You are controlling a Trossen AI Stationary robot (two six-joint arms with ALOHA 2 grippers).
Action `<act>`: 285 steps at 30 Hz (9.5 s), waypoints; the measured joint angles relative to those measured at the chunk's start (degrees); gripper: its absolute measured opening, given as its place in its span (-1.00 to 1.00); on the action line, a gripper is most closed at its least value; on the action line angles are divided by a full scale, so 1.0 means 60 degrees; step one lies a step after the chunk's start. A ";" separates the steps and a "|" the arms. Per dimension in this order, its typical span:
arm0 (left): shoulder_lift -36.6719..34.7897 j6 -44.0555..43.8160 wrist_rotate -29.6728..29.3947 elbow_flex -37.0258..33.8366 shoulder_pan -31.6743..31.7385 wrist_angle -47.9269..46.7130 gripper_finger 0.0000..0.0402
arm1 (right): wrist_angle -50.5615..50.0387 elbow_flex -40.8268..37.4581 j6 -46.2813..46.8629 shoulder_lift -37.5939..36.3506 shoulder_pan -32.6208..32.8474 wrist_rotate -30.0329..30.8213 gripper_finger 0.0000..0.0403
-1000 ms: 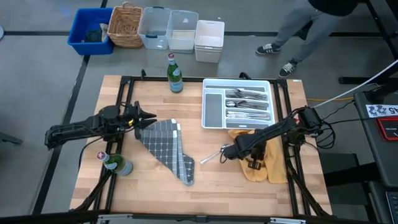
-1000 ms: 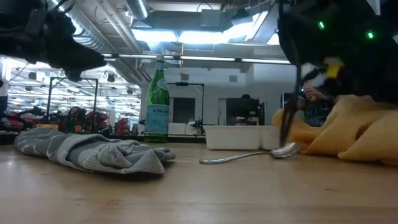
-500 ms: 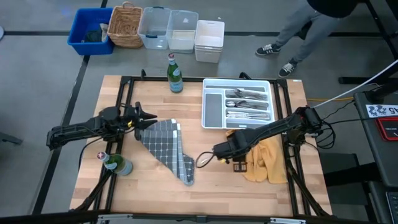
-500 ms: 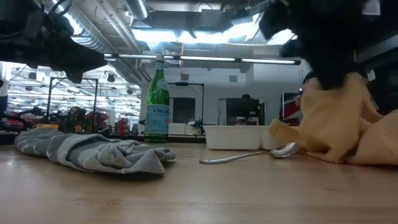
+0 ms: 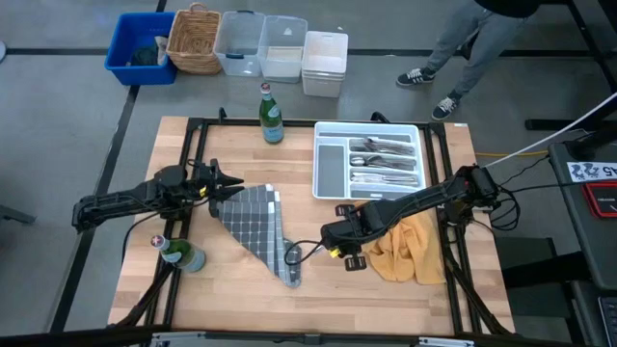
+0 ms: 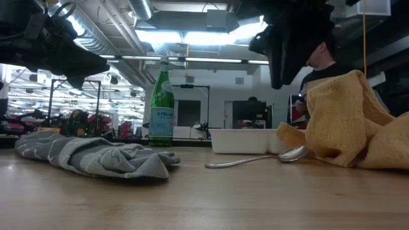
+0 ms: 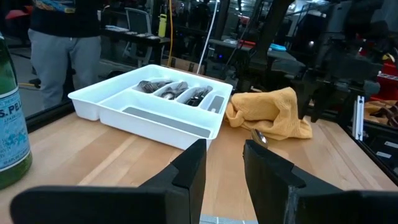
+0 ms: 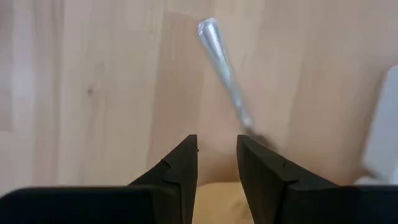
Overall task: Sort silverware
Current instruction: Put the silver spoon into the cutlery tray
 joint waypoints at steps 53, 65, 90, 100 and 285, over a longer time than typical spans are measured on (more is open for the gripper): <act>0.0011 -0.0200 0.0004 0.0000 0.0001 -0.0036 -0.53 | 0.0308 -0.0023 -0.2062 0.2562 -0.1253 -0.0988 -0.44; 0.0015 -0.0200 0.0007 0.0000 0.0002 -0.0040 -0.53 | 0.0293 0.0084 -0.0701 0.2652 -0.1282 -0.1046 -0.92; 0.0015 -0.1015 0.0011 -0.0004 0.0003 -0.0014 -0.53 | -0.2735 0.3733 0.2171 0.2546 -0.1385 -0.0956 -0.95; 0.0015 -0.4320 0.0011 -0.0007 0.0003 0.0016 -0.53 | -0.1091 0.4629 0.4209 0.2539 -0.2230 0.1134 -0.95; 2.1807 0.1026 -0.0135 1.4251 0.0925 0.6377 -1.00 | 0.4276 -0.8798 0.3886 -1.2678 -0.1122 0.1432 -0.56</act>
